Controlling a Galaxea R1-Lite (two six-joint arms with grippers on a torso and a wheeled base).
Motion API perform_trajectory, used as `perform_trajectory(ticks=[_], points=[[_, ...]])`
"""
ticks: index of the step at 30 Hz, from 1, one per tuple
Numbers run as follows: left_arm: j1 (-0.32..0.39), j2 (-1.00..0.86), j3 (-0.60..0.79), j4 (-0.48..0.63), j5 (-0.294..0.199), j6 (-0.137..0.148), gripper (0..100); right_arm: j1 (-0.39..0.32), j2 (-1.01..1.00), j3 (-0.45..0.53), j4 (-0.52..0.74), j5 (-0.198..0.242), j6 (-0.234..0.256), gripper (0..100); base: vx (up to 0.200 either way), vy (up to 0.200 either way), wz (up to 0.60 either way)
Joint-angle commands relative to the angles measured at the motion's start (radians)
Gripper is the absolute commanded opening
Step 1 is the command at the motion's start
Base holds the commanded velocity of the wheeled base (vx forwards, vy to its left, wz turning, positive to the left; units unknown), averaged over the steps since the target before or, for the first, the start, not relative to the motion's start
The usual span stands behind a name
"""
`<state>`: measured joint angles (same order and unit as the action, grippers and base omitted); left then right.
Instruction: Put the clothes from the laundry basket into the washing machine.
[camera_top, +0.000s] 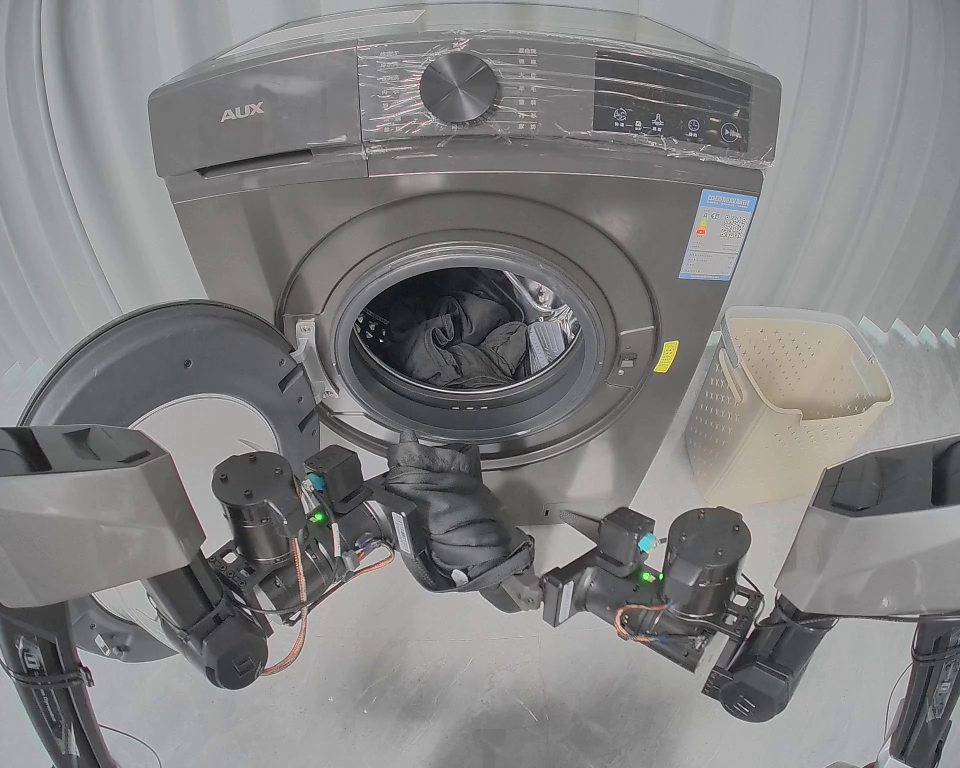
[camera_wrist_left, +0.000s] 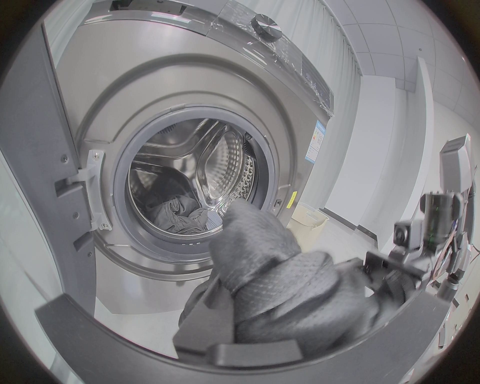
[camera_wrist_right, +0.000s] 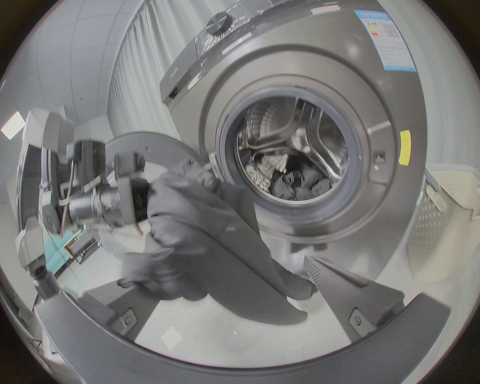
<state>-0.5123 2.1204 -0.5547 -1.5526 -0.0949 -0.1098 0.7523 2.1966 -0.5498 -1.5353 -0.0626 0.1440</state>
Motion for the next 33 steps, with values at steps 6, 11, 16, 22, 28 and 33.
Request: perform_trajectory(ticks=[6, 11, 16, 22, 28, 33], points=[[-0.021, -0.195, 0.153, -0.001, -0.008, -0.001, 0, 0.027, -0.034, 0.225, -0.002, 0.078, -0.037, 100, 0.0, 0.0, 0.0], [-0.026, -0.251, 0.206, 0.0, -0.011, -0.007, 0, 0.047, -0.077, 0.309, -0.003, 0.118, -0.052, 100, 0.0, 0.0, 0.0], [-0.028, -0.263, 0.211, 0.0, -0.009, -0.004, 0, 0.012, -0.129, 0.346, -0.003, 0.107, -0.057, 100, 0.0, 0.0, 0.0], [-0.018, -0.278, 0.217, 0.0, -0.006, -0.007, 0, -0.076, -0.213, 0.266, -0.003, 0.099, -0.052, 100, 0.0, 0.0, 0.0], [-0.023, -0.32, 0.279, 0.0, -0.002, 0.001, 0, -0.163, -0.221, 0.229, -0.003, 0.099, -0.05, 100, 0.0, 0.0, 0.0], [-0.017, -0.324, 0.291, 0.0, 0.003, 0.005, 0, -0.226, -0.225, 0.228, -0.005, 0.099, -0.052, 100, 0.0, 0.0, 0.0]])
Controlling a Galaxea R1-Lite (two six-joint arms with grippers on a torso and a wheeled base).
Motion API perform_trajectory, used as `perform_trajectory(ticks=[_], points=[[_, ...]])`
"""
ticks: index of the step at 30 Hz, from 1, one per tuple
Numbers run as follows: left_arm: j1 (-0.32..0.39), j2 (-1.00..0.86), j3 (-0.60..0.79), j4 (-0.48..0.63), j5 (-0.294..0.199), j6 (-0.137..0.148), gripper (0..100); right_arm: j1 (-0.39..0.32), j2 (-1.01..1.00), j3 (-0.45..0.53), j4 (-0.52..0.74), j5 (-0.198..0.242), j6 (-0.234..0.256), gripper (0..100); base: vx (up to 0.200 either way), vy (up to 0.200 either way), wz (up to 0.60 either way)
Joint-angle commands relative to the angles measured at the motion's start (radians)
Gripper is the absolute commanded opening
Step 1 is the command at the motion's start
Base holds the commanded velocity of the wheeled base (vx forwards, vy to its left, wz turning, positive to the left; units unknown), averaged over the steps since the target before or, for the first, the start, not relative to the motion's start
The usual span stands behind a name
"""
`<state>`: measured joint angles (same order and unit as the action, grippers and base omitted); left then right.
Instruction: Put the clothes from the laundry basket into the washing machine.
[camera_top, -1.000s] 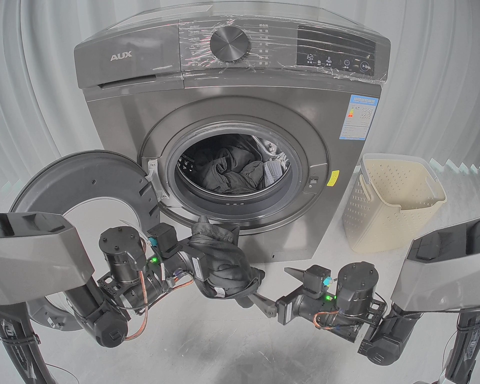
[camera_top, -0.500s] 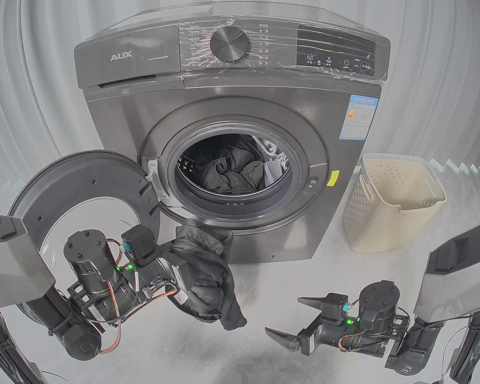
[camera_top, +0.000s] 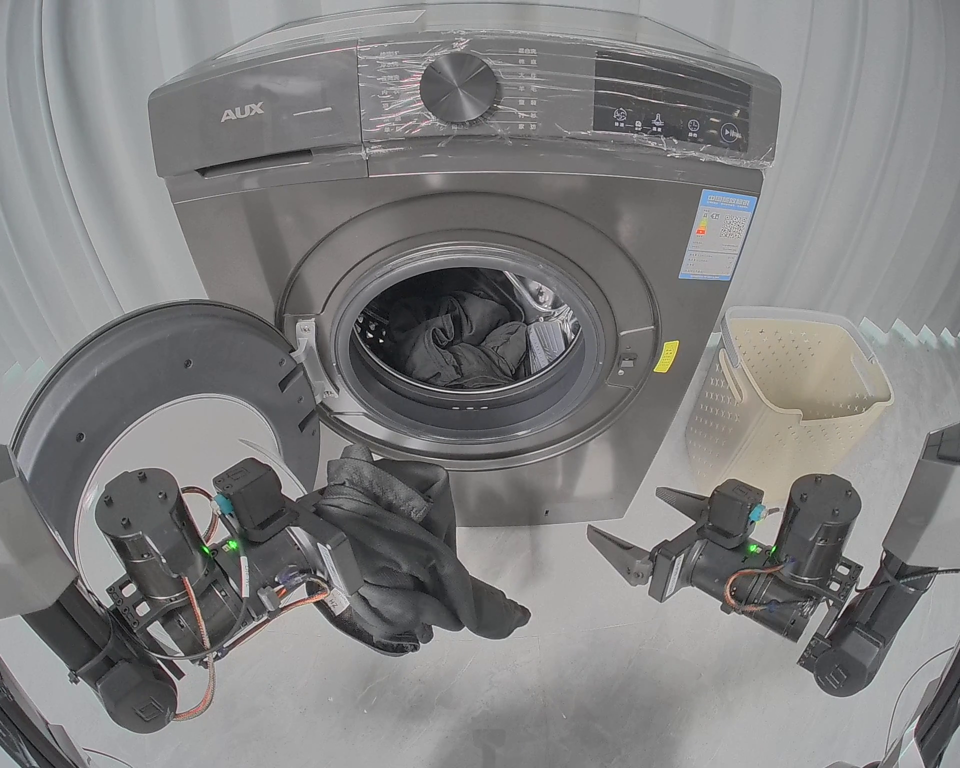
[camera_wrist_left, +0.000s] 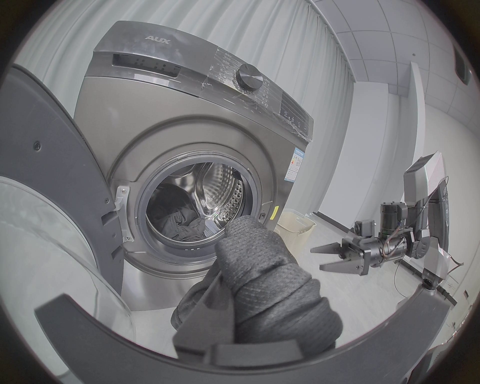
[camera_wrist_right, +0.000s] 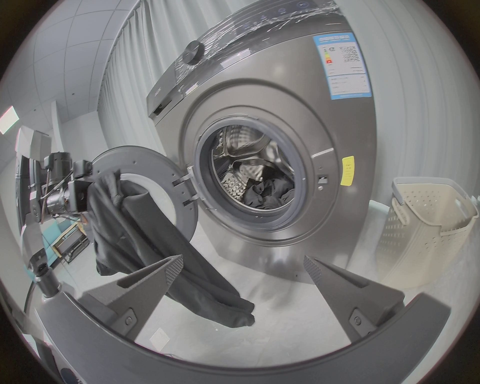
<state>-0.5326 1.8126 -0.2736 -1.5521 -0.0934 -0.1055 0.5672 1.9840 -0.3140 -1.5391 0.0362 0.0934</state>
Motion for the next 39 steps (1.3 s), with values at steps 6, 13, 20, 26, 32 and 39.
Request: perform_trajectory(ticks=[6, 13, 20, 26, 32, 39], points=[[0.005, -0.009, 0.011, 0.0, 0.0, 0.006, 0, -0.035, -0.013, -0.01, -0.001, 0.004, 0.0, 100, 0.0, 0.0, 0.0], [0.003, 0.004, 0.011, 0.0, 0.001, 0.004, 0, -0.027, -0.014, -0.013, -0.001, 0.002, 0.0, 100, 0.171, 0.0, 0.0], [-0.018, 0.013, 0.017, 0.0, 0.001, 0.015, 0, -0.023, -0.011, -0.013, -0.001, 0.002, 0.0, 100, 0.0, 0.0, 0.0], [-0.018, 0.034, 0.014, -0.002, 0.001, 0.015, 0, -0.017, -0.013, -0.011, 0.001, 0.002, 0.002, 100, 0.1, 0.0, 0.0], [-0.018, 0.036, 0.016, 0.0, 0.001, 0.015, 0, -0.015, -0.011, -0.01, -0.001, 0.002, 0.002, 100, 0.0, 0.0, 0.0], [-0.023, 0.037, 0.016, 0.0, 0.001, 0.013, 0, 0.0, -0.011, -0.01, -0.001, 0.001, 0.002, 100, 0.143, 0.0, 0.0]])
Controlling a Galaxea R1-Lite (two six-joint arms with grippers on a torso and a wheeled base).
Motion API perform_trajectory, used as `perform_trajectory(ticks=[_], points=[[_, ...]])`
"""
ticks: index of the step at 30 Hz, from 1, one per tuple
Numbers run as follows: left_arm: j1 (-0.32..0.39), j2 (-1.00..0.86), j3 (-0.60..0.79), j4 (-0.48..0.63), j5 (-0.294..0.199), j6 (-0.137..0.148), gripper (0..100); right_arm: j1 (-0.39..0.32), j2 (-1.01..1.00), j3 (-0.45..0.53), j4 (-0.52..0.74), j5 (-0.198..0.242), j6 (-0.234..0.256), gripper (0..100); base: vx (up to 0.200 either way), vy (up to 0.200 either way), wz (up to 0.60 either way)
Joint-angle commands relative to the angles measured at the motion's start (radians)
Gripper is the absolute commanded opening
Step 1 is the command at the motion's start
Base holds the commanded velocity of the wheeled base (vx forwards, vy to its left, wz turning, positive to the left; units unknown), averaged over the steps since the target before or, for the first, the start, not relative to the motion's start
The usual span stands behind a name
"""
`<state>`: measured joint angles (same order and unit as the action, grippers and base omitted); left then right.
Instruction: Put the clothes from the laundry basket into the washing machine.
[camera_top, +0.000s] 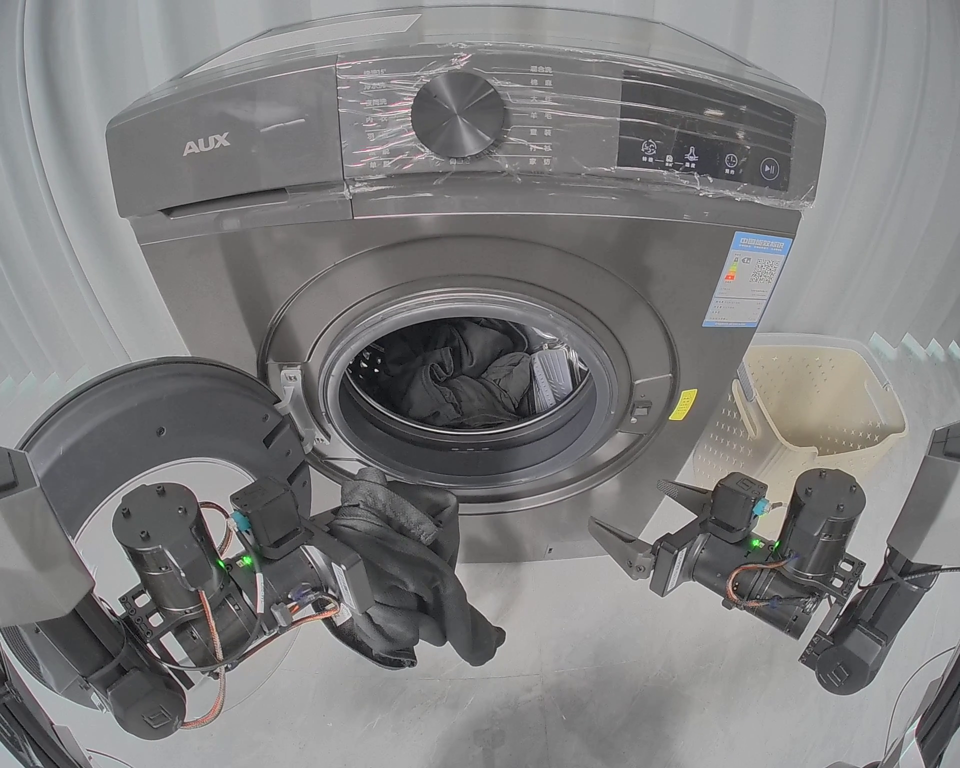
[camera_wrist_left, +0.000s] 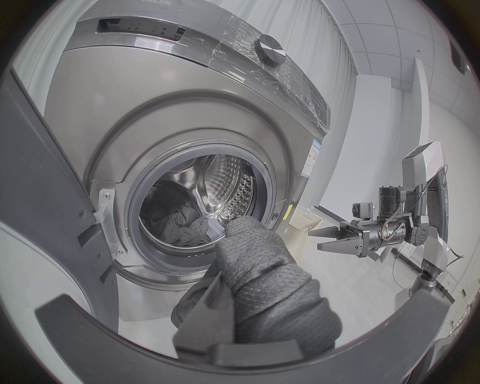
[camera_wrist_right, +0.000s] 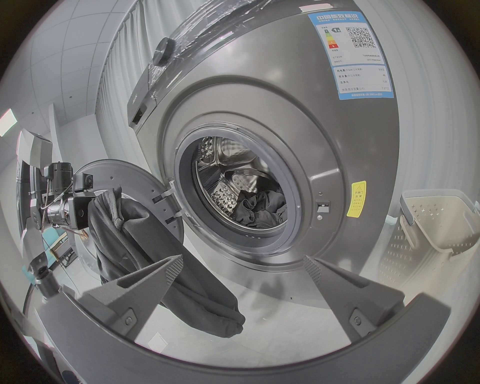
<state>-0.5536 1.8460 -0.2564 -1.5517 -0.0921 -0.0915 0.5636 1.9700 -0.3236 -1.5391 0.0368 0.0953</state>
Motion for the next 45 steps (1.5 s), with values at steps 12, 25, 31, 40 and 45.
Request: perform_trajectory(ticks=[12, 25, 31, 40, 45], points=[[-0.029, 0.013, 0.006, -0.002, 0.0, -0.001, 0, 0.012, 0.004, 0.003, -0.001, 0.0, 0.0, 100, 0.1, 0.0, 0.0], [-0.052, 0.018, 0.016, -0.002, 0.0, 0.001, 0, 0.042, -0.005, 0.029, 0.001, 0.005, 0.0, 100, 0.062, 0.0, 0.0], [-0.092, 0.007, 0.014, -0.001, 0.002, 0.001, 0, 0.142, -0.03, 0.083, 0.001, 0.006, -0.002, 100, 0.0, 0.0, 0.0], [-0.097, 0.168, -0.106, -0.001, 0.0, -0.004, 0, 0.179, -0.028, 0.143, 0.001, 0.008, -0.008, 100, 0.0, 0.0, 0.0], [-0.114, 0.263, -0.195, -0.001, 0.006, -0.01, 0, 0.191, -0.034, 0.164, 0.001, 0.008, -0.008, 100, 0.0, 0.0, 0.0]])
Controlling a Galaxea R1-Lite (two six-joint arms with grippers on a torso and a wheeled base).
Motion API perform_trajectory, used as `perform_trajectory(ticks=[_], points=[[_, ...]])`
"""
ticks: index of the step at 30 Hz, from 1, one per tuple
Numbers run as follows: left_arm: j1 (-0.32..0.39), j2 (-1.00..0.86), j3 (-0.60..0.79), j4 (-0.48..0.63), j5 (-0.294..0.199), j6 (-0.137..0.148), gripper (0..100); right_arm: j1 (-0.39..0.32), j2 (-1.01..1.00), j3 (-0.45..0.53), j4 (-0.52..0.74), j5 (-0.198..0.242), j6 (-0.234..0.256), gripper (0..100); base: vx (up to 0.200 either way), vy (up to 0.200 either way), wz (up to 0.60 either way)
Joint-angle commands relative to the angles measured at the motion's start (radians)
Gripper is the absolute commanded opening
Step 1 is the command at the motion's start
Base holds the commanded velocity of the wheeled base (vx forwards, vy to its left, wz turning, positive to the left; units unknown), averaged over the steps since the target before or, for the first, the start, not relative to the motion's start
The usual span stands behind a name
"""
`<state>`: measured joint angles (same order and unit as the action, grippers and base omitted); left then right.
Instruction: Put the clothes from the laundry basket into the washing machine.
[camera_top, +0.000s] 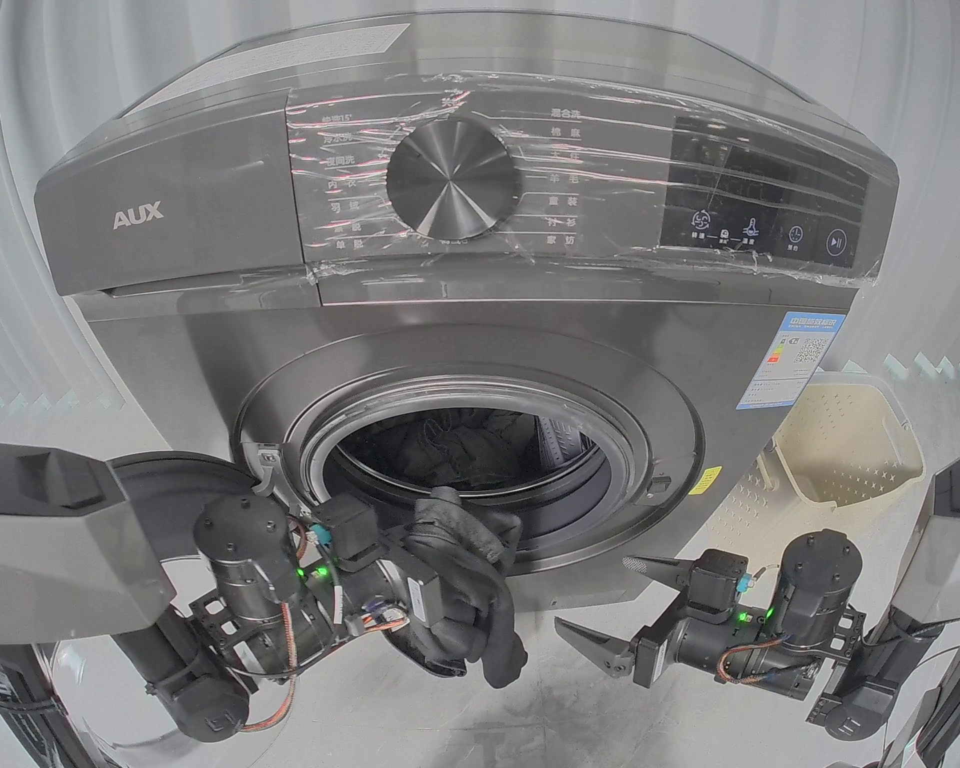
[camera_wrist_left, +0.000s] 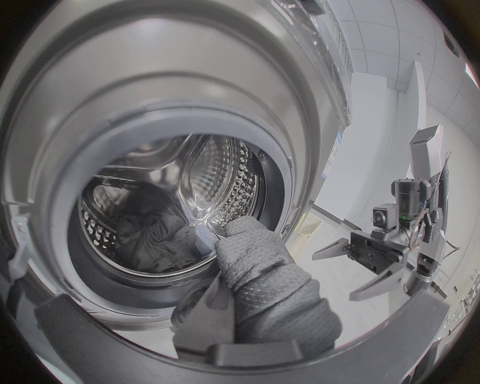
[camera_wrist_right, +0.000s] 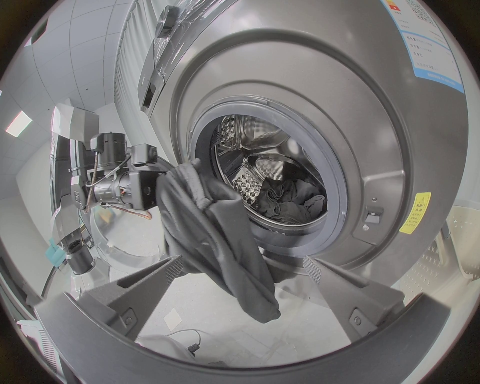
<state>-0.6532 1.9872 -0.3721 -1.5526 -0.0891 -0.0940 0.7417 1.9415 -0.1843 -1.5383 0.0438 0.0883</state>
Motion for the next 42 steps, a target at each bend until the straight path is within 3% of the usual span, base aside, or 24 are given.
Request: perform_trajectory(ticks=[1, 8, 15, 33, 42], points=[[-0.011, 0.145, -0.1, 0.0, 0.003, -0.007, 0, 0.013, -0.006, 0.025, 0.0, 0.001, -0.001, 100, 0.0, 0.0, 0.0], [0.009, 0.245, -0.245, 0.0, 0.011, -0.013, 0, 0.013, -0.009, 0.028, 0.0, 0.001, -0.001, 100, 0.0, 0.0, 0.0], [0.049, 0.354, -0.459, 0.002, 0.057, -0.016, 0, 0.013, -0.01, 0.035, 0.0, 0.001, -0.002, 100, 0.0, 0.0, 0.0], [0.069, 0.475, -0.663, 0.052, 0.055, -0.016, 0, 0.022, -0.006, 0.031, 0.0, -0.001, -0.001, 100, 0.0, 0.0, 0.0], [0.087, 0.47, -0.786, 0.278, 0.074, -0.026, 0, 0.022, -0.001, 0.039, 0.0, -0.001, -0.001, 100, 0.0, 0.0, 0.0]])
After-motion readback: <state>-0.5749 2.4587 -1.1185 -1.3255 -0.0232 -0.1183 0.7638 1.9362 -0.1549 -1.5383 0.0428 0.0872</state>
